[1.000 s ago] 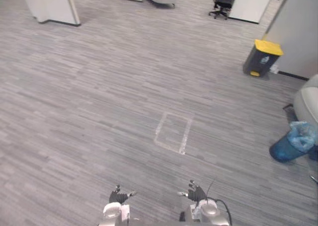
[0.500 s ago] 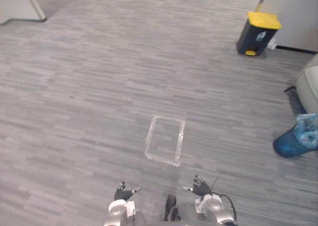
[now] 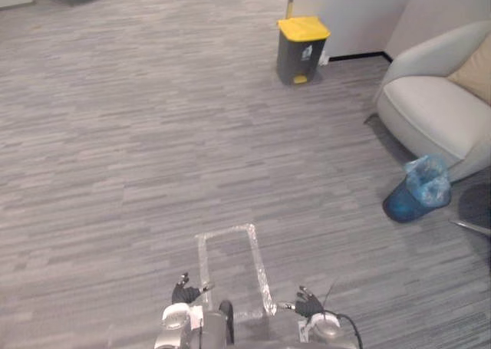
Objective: Organize the slippers on the shoe rack
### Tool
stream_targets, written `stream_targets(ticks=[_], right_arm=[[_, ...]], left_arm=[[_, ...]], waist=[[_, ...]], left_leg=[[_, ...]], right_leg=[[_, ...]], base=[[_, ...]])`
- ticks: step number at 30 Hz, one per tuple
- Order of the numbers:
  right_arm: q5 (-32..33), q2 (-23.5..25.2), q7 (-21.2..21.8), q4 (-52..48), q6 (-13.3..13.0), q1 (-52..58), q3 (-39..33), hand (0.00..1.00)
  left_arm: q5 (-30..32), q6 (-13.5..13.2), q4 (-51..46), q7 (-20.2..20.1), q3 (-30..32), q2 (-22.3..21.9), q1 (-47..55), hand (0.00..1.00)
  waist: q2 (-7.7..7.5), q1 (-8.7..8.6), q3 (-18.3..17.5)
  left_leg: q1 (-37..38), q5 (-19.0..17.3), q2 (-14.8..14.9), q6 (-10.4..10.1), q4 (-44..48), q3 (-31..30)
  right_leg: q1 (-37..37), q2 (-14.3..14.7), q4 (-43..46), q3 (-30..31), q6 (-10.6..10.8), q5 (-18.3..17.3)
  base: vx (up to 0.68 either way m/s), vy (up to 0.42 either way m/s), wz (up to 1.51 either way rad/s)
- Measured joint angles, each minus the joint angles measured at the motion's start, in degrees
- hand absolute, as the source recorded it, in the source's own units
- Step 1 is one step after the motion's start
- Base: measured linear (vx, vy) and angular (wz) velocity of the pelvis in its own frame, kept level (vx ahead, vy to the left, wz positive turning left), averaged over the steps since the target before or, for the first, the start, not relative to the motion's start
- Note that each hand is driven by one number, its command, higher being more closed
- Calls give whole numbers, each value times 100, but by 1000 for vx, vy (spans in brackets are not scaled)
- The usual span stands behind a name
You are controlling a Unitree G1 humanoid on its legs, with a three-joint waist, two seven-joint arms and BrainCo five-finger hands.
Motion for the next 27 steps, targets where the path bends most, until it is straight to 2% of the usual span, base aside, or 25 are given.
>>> stream_targets(ticks=[1, 2, 4, 5, 6, 7, 8, 9, 11, 13, 14, 16, 18, 20, 22, 23, 24, 25, 26, 27], right_arm=[[1, 2, 0, -24, -14, -14, 2, 0], [-3, 6, 6, -28, -42, -57, 5, 0], [-7, 9, 34, -24, -54, -79, 3, 0], [-7, 9, 44, 32, -59, -136, -2, 0], [-6, 6, 44, 64, -57, -161, -11, 0], [-8, 6, 44, 92, -61, -162, -26, 0], [-3, -17, 49, 94, -67, -169, -48, 0], [-8, -68, 50, 100, -66, -193, -78, 0], [0, -181, 56, 102, -85, -164, -126, 0], [-2, -180, 106, 69, -78, -124, -171, 0], [5, -172, 93, 19, -73, -91, -166, 0], [11, -194, 76, 53, -25, -75, -178, 0], [17, -191, 70, 86, -5, -68, -226, 0], [19, -188, 53, 112, 20, -75, -229, 0], [21, -177, 21, 149, 23, -78, -221, 0], [21, -179, 17, 159, 24, -50, -220, 0], [20, -193, 7, 163, 22, -41, -212, 0], [18, -232, -1, 155, 14, -23, -197, 0], [18, -225, -17, 238, 21, -38, -196, 0], [15, -159, -3, 240, 23, -2, -100, 0]], left_arm=[[1, 7, 35, -1, -17, -11, -4, 0], [3, 12, 114, -6, -23, -30, -14, 0], [3, 12, 150, -18, -21, -53, -56, 0], [7, 10, 204, -25, -23, -49, -60, 0], [10, 10, 270, -42, -26, -42, -55, 0], [14, 8, 283, -58, -29, -19, -21, 0], [20, 9, 297, -111, 4, 6, -50, 0], [27, 13, 307, -135, 7, -47, -69, 0], [79, 20, 289, -167, 13, -97, -62, 0], [69, 43, 152, -242, 177, -147, -26, 0], [67, 32, 16, -256, 301, -223, 30, 0], [68, -8, -32, -246, 462, -275, 61, 0], [66, -16, -41, -234, 487, -291, 78, 0], [58, -25, -40, -230, 488, -287, 71, 0], [23, -28, -39, -218, 492, -289, 31, 0], [18, -32, -35, -211, 488, -293, 27, 0], [11, -27, -12, -193, 454, -312, 41, 0], [12, -22, 49, -181, 408, -312, 86, 0], [5, -19, 68, -160, 444, -264, 80, 0], [0, -14, 47, -118, 457, -173, 139, 0]], waist=[[25, -22, -2], [77, -93, 19], [64, -184, 6], [45, -214, 5], [28, -220, 0], [-25, -221, -24], [-191, -233, -15], [-31, -229, 23], [149, -280, -20], [180, -272, -33], [233, -251, -46], [225, -198, -53], [193, -151, -66], [184, -123, -70], [119, -62, -106], [116, -47, -109], [179, -30, -150], [316, -32, -234], [326, -5, -262], [186, 51, -341]], left_leg=[[172, -32, 8, 20, -116, 42], [555, -42, 34, 34, -396, 120], [843, -106, 131, 44, -612, 150], [950, -143, 181, -4, -689, 178], [1006, -180, 189, -62, -736, 227], [1020, -254, 144, -116, -719, 222], [1118, -436, 15, -174, -609, 184], [1195, -484, 130, -214, -501, 164], [1068, -614, 351, -426, 246, 178], [503, -623, 623, -495, 1730, 226], [71, -452, 864, -598, 2743, 212], [-165, -571, 985, -523, 3299, 185], [-271, -818, 962, -423, 2825, 174], [-340, -860, 849, -421, 2028, -185], [-433, -839, 466, -441, 1048, -1347], [-432, -823, 345, -437, 885, -1703], [-372, -696, 195, -438, 526, -2328], [-361, -425, 272, -592, 358, -2488], [-352, -328, 284, -684, 466, -2133], [-186, -342, 221, -596, 376, -1762]], right_leg=[[-130, -22, 87, -152, -59, -46], [-326, -49, -100, -566, -189, -217], [-514, 14, -923, -1139, -258, -277], [-627, 120, -1708, -1370, -270, -194], [-664, 220, -2377, -1411, -312, 83], [-693, 280, -2868, -1408, -536, 571], [-672, 219, -3042, -1335, -693, 987], [-570, 264, -2987, -1401, -701, 973], [-270, 418, -3310, -1440, -709, 764], [-48, 550, -3451, -1343, -715, 627], [117, 662, -3501, -1278, -789, 577], [295, 745, -3492, -947, -843, 487], [452, 731, -3619, -476, -826, 494], [525, 712, -3706, -39, -761, 526], [512, 636, -3747, 584, -570, 510], [510, 618, -3739, 735, -508, 492], [464, 641, -3662, 1045, -352, 416], [364, 749, -3569, 1248, -233, 339], [354, 725, -3421, 1465, -103, 242], [294, 584, -3312, 1489, -67, 253]], base=[[292, 199, -51], [230, 142, -19], [222, 84, -2], [262, 27, 0], [269, 22, -3], [372, -33, -3], [328, -57, -8], [399, -107, -1], [301, -111, -1], [293, -122, -18], [378, -69, -50], [322, 11, -78], [271, 60, -122], [226, 161, -139], [235, 266, -135], [185, 297, -134], [128, 263, -125], [131, 365, -148], [126, 386, -148], [142, 431, -131]])
